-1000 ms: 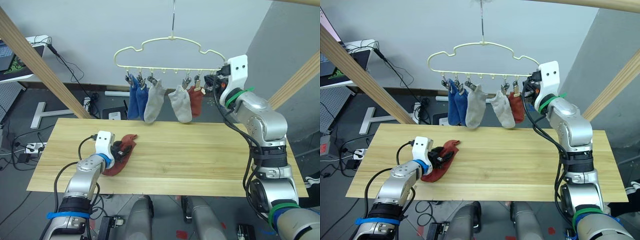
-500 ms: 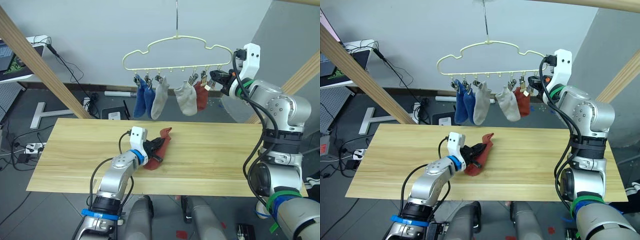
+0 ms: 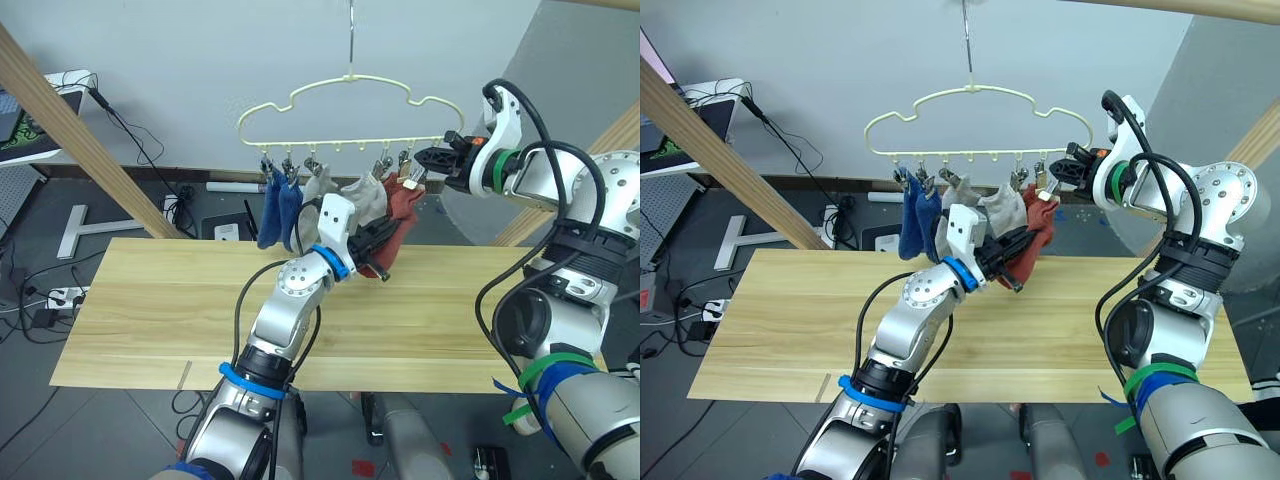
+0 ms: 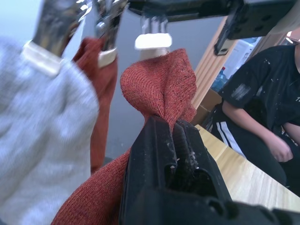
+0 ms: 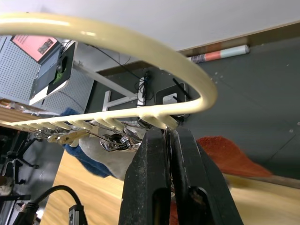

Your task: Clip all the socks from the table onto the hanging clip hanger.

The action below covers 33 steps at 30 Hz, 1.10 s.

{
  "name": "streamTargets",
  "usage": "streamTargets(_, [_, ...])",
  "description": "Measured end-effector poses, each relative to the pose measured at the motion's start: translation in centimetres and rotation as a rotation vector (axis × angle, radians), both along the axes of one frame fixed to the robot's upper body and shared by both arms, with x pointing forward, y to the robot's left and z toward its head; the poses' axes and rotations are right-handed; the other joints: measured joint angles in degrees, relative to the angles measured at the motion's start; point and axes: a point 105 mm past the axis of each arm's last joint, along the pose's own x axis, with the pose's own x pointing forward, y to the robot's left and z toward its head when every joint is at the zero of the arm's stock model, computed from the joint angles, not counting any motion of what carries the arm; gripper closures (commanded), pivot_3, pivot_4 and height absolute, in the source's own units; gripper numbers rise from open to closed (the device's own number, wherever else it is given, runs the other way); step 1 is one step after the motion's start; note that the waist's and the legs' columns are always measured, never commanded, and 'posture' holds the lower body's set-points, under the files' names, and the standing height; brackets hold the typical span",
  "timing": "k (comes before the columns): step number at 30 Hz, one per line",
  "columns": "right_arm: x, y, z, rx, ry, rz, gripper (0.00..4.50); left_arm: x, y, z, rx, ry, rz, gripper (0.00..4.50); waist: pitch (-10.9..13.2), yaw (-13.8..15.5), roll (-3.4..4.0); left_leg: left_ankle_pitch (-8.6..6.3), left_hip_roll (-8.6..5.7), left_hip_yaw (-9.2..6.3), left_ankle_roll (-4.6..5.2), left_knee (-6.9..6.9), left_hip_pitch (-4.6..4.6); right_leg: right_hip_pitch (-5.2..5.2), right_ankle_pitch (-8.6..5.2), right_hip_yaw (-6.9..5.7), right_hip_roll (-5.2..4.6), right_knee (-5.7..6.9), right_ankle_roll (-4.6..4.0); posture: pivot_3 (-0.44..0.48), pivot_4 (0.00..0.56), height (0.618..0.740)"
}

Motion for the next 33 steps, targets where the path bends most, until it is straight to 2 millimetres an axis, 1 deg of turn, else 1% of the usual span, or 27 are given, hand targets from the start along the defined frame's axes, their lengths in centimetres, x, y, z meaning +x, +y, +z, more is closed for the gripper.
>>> streamTargets(4, [-0.1,0.1,-0.2,0.026,0.025,-0.003,4.50,0.5,0.1,0.7,-0.003,-0.038,0.025,4.46,0.00,-0.04,0.00,0.00,-0.01,0.05,0.00,0.03,-0.02,0.00,0.00,0.01,-0.05,-0.01,0.00,-0.156,0.302,0.740])
streamTargets(9, [-0.2,0.1,-0.1,0.020,0.021,-0.007,4.50,0.7,0.1,0.8,-0.009,-0.050,0.042,4.46,0.00,-0.07,0.00,0.00,-0.01,-0.02,0.00,0.01,-0.06,-0.01,0.00,-0.03,-0.04,-0.02,0.00,-0.156,0.302,0.740])
streamTargets(10, [-0.2,0.1,-0.1,0.022,0.020,-0.008,4.50,0.8,0.0,0.9,-0.009,-0.053,0.044,4.46,0.00,-0.09,0.00,0.00,-0.01,-0.03,0.00,0.01,-0.06,-0.01,0.00,-0.04,-0.04,-0.02,0.00,-0.178,0.294,0.740])
streamTargets(14, [-0.2,-0.2,-0.3,0.052,0.030,-0.015,3.33,0.8,0.0,0.9,-0.011,-0.055,0.044,4.50,0.00,-0.26,0.01,0.00,-0.01,-0.03,0.00,0.02,-0.07,-0.01,0.00,-0.04,-0.04,-0.01,0.00,-0.187,0.288,0.740])
streamTargets(16, [-0.1,-0.3,-0.4,0.059,0.036,-0.023,2.49,0.8,-0.1,1.0,-0.011,-0.055,0.043,4.50,-0.01,-0.50,0.01,0.00,-0.01,-0.01,0.00,0.02,-0.07,-0.02,0.00,-0.02,-0.04,-0.01,0.00,-0.193,0.278,0.740])
streamTargets(18, [-0.1,-0.5,-0.4,0.059,0.037,-0.027,1.78,0.7,-0.2,1.0,-0.015,-0.054,0.041,4.50,-0.01,-0.76,0.01,0.00,-0.01,0.00,0.00,0.02,-0.08,-0.04,0.01,-0.02,-0.04,0.00,0.00,-0.197,0.269,0.740])
streamTargets(19, [-0.1,-0.6,-0.3,0.057,0.035,-0.029,1.52,0.7,-0.3,1.0,-0.018,-0.053,0.039,4.50,-0.01,-0.86,0.01,0.00,-0.01,0.00,0.00,0.02,-0.09,-0.05,0.01,-0.02,-0.03,0.00,0.00,-0.197,0.269,0.740])
streamTargets(20, [-0.2,-0.8,-0.2,0.051,0.031,-0.032,1.08,0.6,-0.4,1.1,-0.023,-0.052,0.036,4.50,-0.01,-1.03,0.02,0.00,-0.01,0.00,0.00,0.02,-0.09,-0.05,0.01,-0.02,-0.03,0.00,0.00,-0.205,0.262,0.740])
streamTargets(23, [-0.2,-1.0,-0.1,0.039,0.016,-0.036,0.01,0.6,-0.5,1.1,-0.025,-0.052,0.031,4.50,-0.02,-1.74,0.03,0.00,-0.02,0.00,0.00,0.02,-0.09,-0.05,0.01,-0.02,-0.03,0.01,0.00,-0.211,0.253,0.740])
streamTargets(24, [-0.3,-1.5,-0.1,0.012,0.002,-0.049,0.01,0.5,-0.6,1.1,-0.026,-0.051,0.026,4.50,-0.04,-1.89,0.04,0.00,-0.03,-0.01,0.00,0.02,-0.09,-0.05,0.01,-0.02,-0.02,0.02,-0.01,-0.211,0.253,0.740])
streamTargets(26, [-0.5,-2.3,-0.1,-0.053,-0.042,-0.072,0.00,0.4,-0.7,1.0,-0.025,-0.047,0.012,3.92,-0.05,-2.11,0.06,0.00,-0.11,0.01,0.00,0.02,-0.09,-0.06,0.01,0.00,-0.01,0.04,0.00,-0.217,0.243,0.740])
streamTargets(27, [-0.7,-2.6,0.1,-0.091,-0.072,-0.077,0.00,0.4,-0.8,0.9,-0.024,-0.041,0.005,3.69,-0.07,-2.17,0.09,0.00,-0.14,0.01,0.00,0.02,-0.08,-0.06,0.01,0.00,-0.01,0.04,0.00,-0.217,0.243,0.740])
streamTargets(29, [-1.3,-3.0,0.3,-0.164,-0.129,-0.082,0.00,0.3,-0.9,0.5,-0.020,-0.024,-0.013,3.08,-0.12,-2.25,0.12,0.01,-0.29,-0.02,-0.01,0.03,-0.08,-0.06,0.00,-0.02,0.01,0.06,0.00,-0.221,0.232,0.740])
streamTargets(31, [-1.6,-3.5,0.1,-0.195,-0.146,-0.089,0.00,0.2,-1.0,0.2,-0.017,-0.014,-0.023,2.45,-0.13,-2.37,0.12,0.01,-0.30,-0.01,-0.01,0.06,-0.07,-0.06,0.01,0.00,0.01,0.09,0.00,-0.221,0.232,0.740])
streamTargets(32, [-1.8,-3.6,0.1,-0.199,-0.152,-0.088,0.00,0.2,-1.1,0.2,-0.016,-0.012,-0.025,2.14,-0.12,-2.51,0.12,0.01,-0.31,0.00,-0.01,0.07,-0.07,-0.06,0.01,0.02,0.01,0.12,0.01,-0.225,0.221,0.740])
streamTargets(33, [-1.9,-3.6,0.1,-0.201,-0.158,-0.085,0.00,0.2,-1.1,0.2,-0.015,-0.012,-0.030,1.87,-0.13,-2.70,0.13,0.01,-0.32,0.02,-0.01,0.09,-0.05,-0.06,0.01,0.02,0.01,0.16,0.01,-0.225,0.221,0.740])
